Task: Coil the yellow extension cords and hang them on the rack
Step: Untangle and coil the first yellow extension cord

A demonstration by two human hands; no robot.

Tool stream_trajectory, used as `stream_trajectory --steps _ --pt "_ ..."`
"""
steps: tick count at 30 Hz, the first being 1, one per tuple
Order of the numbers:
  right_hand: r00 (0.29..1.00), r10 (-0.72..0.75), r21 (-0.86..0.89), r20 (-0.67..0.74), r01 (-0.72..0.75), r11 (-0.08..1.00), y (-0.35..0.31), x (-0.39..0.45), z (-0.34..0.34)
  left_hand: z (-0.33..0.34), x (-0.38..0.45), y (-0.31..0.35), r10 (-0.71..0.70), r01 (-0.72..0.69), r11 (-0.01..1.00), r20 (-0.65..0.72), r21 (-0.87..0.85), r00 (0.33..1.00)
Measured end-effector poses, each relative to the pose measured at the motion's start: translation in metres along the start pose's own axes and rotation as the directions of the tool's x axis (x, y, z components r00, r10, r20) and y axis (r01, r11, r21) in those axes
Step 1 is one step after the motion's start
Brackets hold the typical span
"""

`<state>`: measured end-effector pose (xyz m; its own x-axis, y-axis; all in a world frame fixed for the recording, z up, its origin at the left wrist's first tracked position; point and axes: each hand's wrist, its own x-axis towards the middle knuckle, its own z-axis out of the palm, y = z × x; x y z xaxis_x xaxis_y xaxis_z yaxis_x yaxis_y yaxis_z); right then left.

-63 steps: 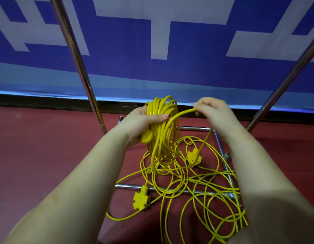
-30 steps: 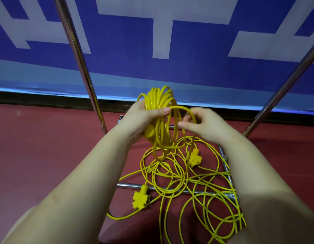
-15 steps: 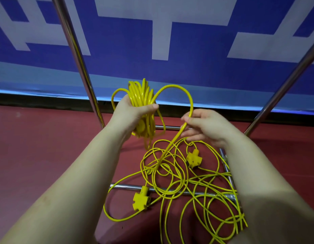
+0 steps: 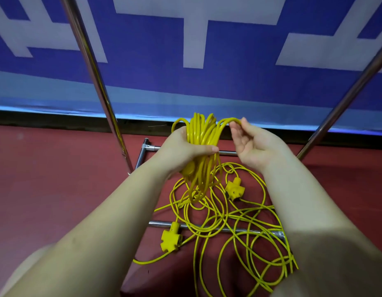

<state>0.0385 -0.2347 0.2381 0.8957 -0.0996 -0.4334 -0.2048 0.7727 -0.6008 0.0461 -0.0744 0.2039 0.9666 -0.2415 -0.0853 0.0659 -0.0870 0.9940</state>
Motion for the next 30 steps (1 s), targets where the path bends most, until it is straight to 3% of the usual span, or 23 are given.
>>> stream_trajectory --steps 3,5,6,7,8,9,10,14,17,20,21,23,25,28,30 --pt "0.994 -0.063 -0.083 0.092 0.071 0.994 -0.002 -0.002 0.002 0.002 0.001 0.003 0.014 -0.020 0.997 -0.090 -0.069 0.996" --pt "0.981 -0.104 -0.400 0.161 0.161 0.902 0.004 -0.001 0.000 0.002 0.005 0.003 -0.007 -0.014 0.992 -0.165 -0.128 0.986" --pt "0.971 -0.128 -0.622 0.200 0.227 0.749 0.011 0.001 -0.004 0.001 0.008 0.001 -0.036 0.003 0.987 -0.206 -0.158 0.978" --pt "0.956 -0.143 -0.803 0.257 0.293 0.519 0.019 0.003 -0.008 0.001 0.010 -0.001 -0.071 0.025 0.982 -0.242 -0.188 0.968" --pt "0.939 -0.127 -0.890 0.318 0.343 0.301 0.029 0.005 -0.013 0.000 0.013 -0.004 -0.109 0.049 0.975 -0.271 -0.217 0.956" --pt "0.929 -0.090 -0.914 0.360 0.370 0.167 0.038 0.007 -0.016 0.000 0.015 -0.006 -0.146 0.076 0.967 -0.289 -0.243 0.946" --pt "0.923 -0.053 -0.915 0.381 0.384 0.119 0.044 0.009 -0.019 -0.001 0.016 -0.008 -0.179 0.100 0.960 -0.299 -0.262 0.937" --pt "0.921 -0.015 -0.901 0.388 0.383 0.202 0.053 0.015 -0.024 -0.004 0.019 -0.014 -0.275 0.169 0.933 -0.327 -0.316 0.904" --pt "0.926 -0.058 -0.927 0.373 0.375 0.026 0.061 0.020 -0.025 -0.006 0.022 -0.019 -0.294 0.187 0.930 -0.330 -0.317 0.897" --pt "0.943 -0.205 -0.940 0.261 0.296 0.169 0.059 0.027 -0.029 -0.010 0.026 -0.031 -0.264 0.198 0.958 -0.367 -0.208 0.892" --pt "0.933 -0.284 -0.949 0.220 0.272 0.162 0.054 0.030 -0.032 -0.011 0.027 -0.035 -0.243 0.192 0.967 -0.379 -0.169 0.893" --pt "0.903 -0.390 -0.984 0.180 0.165 -0.073 0.041 0.036 -0.039 -0.013 0.027 -0.040 -0.196 0.184 0.980 -0.374 -0.068 0.906" --pt "0.910 -0.392 -0.959 0.138 0.023 -0.284 0.031 0.033 -0.041 -0.014 0.027 -0.041 -0.129 0.154 0.987 -0.368 0.039 0.921" --pt "0.952 -0.241 -0.905 0.189 0.073 -0.420 0.026 0.031 -0.035 -0.018 0.029 -0.037 -0.036 0.084 0.988 -0.342 0.127 0.939" --pt "0.960 -0.106 -0.904 0.260 0.203 -0.377 0.022 0.028 -0.027 -0.020 0.028 -0.034 0.000 0.051 0.982 -0.271 0.182 0.963"
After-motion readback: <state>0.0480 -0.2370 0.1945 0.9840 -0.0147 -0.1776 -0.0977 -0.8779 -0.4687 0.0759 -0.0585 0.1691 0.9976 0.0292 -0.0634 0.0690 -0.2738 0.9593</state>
